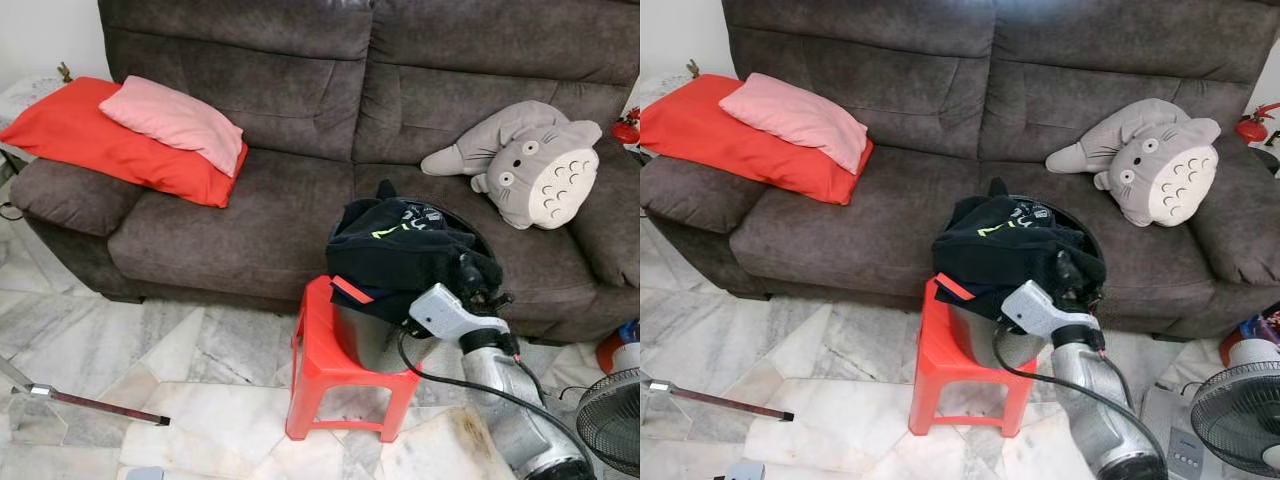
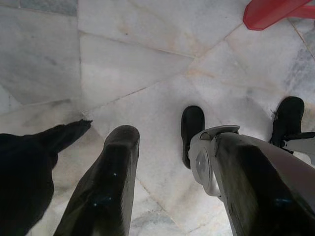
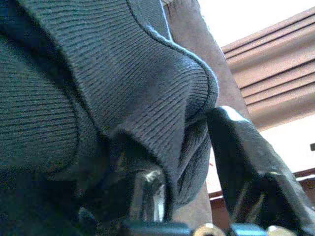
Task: Hang hanger
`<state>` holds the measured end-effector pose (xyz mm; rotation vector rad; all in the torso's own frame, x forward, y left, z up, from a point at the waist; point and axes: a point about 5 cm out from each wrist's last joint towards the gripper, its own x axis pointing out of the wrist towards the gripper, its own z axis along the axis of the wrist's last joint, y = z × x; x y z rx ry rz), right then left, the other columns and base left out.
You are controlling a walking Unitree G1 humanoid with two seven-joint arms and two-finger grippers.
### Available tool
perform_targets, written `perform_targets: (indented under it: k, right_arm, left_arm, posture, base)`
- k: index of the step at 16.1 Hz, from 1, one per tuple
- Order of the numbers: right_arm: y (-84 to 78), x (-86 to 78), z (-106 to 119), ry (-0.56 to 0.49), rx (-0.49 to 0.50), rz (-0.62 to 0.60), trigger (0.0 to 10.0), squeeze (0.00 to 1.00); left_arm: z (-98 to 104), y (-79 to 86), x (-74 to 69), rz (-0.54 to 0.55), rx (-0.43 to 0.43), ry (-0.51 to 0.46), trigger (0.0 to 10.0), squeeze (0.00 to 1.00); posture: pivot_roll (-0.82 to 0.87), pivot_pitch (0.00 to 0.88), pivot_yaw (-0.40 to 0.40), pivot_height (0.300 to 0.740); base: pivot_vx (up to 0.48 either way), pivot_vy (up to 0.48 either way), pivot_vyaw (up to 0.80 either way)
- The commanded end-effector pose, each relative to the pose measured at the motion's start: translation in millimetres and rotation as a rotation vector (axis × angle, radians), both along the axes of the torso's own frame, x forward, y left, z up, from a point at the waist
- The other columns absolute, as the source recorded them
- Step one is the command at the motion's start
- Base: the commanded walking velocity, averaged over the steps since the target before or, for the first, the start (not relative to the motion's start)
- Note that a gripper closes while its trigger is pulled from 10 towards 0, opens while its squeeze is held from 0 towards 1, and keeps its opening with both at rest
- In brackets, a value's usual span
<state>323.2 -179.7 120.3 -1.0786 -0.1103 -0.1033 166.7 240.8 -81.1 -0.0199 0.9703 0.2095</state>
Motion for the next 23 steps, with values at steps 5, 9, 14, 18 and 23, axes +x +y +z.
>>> perform_targets:
  k: [5,9,14,18,23]
  right_arm:
    - [-3.7,-1.5,6,-0.036,0.037,-0.066,0.0,0.0]
    - [-11.2,-0.4,10,-0.057,0.026,-0.095,0.0,0.0]
    - [-22.0,0.1,14,-0.056,0.168,-0.158,0.0,0.0]
    - [-24.4,9.6,43,-0.12,0.615,-0.201,0.0,0.0]
    - [-36.1,25.2,118,-0.315,0.924,-0.162,0.0,0.0]
  left_arm:
    - [-4,-1.5,-8.3,0.003,-0.011,0.03,10.0,0.0]
    - [-4,-3.0,-8.0,0.001,-0.012,0.03,10.0,0.0]
    - [-4,-1.3,-8.6,-0.001,-0.008,0.032,10.0,0.0]
    - [-4,-0.1,-8.4,-0.004,-0.002,0.032,10.0,0.0]
    - [-4,0.4,-8.1,-0.006,0.008,0.031,10.0,0.0]
  posture:
    - [-0.05,0.155,-0.039,0.74]
    - [-0.04,0.156,-0.04,0.74]
    - [-0.04,0.155,-0.037,0.74]
    - [-0.04,0.154,-0.034,0.74]
    - [-0.05,0.156,-0.033,0.74]
  base:
    - [0.0,0.0,0.0]
    - [0.0,0.0,0.0]
    - [0.0,0.0,0.0]
    - [0.0,0.0,0.0]
    - [0.0,0.0,0.0]
